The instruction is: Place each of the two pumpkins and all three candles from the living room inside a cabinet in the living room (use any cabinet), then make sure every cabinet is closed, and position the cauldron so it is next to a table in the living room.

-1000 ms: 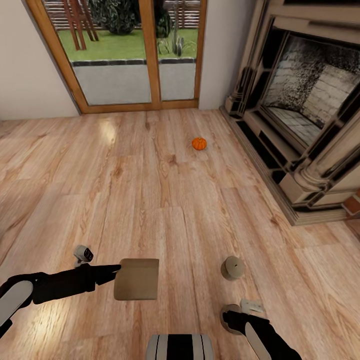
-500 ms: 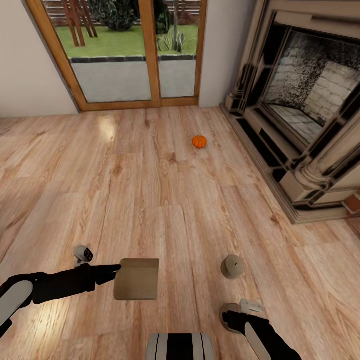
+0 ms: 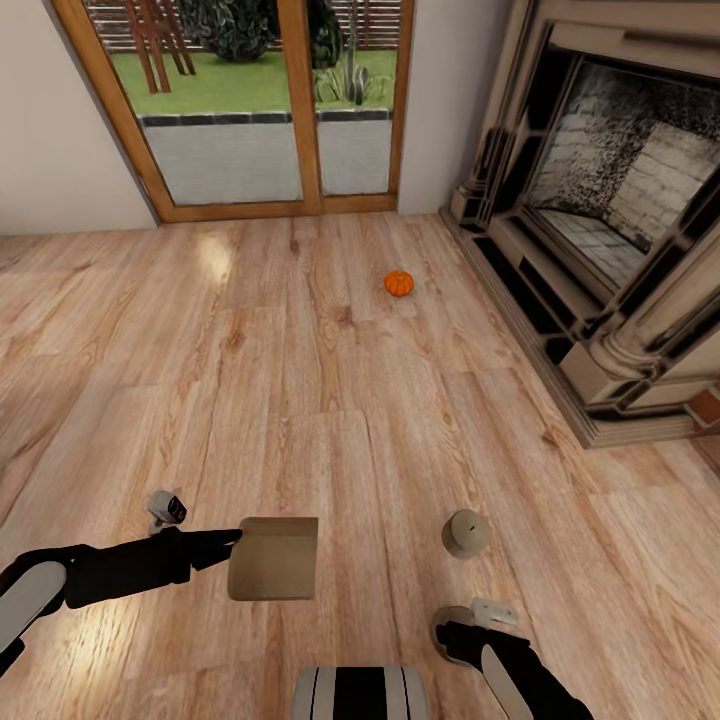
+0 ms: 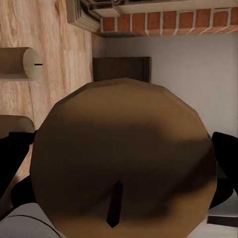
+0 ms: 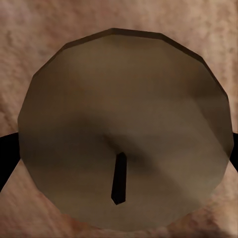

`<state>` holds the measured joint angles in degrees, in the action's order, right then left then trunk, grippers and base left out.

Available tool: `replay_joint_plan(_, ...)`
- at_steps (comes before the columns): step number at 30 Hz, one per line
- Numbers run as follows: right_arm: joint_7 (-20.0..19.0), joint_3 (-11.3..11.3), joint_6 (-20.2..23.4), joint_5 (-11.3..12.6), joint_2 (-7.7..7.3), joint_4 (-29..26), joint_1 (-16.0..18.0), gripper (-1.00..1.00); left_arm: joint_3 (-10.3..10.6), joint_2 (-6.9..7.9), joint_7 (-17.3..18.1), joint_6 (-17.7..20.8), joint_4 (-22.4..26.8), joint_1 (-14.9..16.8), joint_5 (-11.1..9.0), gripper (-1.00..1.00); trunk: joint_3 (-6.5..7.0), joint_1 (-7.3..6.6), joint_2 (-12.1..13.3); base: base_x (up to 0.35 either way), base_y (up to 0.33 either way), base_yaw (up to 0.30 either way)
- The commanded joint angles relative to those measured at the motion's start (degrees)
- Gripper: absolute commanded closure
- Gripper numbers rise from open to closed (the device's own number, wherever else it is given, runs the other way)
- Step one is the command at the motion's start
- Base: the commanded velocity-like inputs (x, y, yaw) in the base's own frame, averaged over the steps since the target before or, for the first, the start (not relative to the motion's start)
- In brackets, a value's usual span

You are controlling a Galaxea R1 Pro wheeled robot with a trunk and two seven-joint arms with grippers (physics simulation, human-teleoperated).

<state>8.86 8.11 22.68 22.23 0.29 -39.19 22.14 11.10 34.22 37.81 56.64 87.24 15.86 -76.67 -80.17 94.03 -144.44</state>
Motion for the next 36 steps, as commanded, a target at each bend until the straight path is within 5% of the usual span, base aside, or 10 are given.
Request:
replay_joint_plan(1, 0.5, 0.2, 0.2, 0.6, -0.03, -0.1, 0.0, -1.0, 0.1, 0.05, 0.2, 0.2, 0.0, 0.0, -0.1, 1.0, -0.04, -0.01, 0.0, 0.0, 0.0, 0.0)
replay_joint_plan(8, 0.5, 0.2, 0.2, 0.6, -0.03, -0.1, 0.0, -1.0, 0.1, -0.03, 0.2, 0.2, 0.0, 0.0, -0.1, 1.0, -0.04, -0.01, 0.0, 0.0, 0.0, 0.0)
replay_joint_plan(9, 0.5, 0.2, 0.2, 0.6, -0.04, -0.1, 0.0, 1.0, 0.1, -0.03, 0.2, 0.2, 0.0, 0.0, -0.1, 1.0, -0.04, -0.01, 0.0, 0.0, 0.0, 0.0)
replay_joint_plan(36, 1.0, 0.1, 0.1, 1.1, -0.03, 0.9, 0.0, 1.0, 0.1, -0.03, 0.2, 0.2, 0.0, 0.0, -0.1, 1.0, -0.04, -0.01, 0.0, 0.0, 0.0, 0.0)
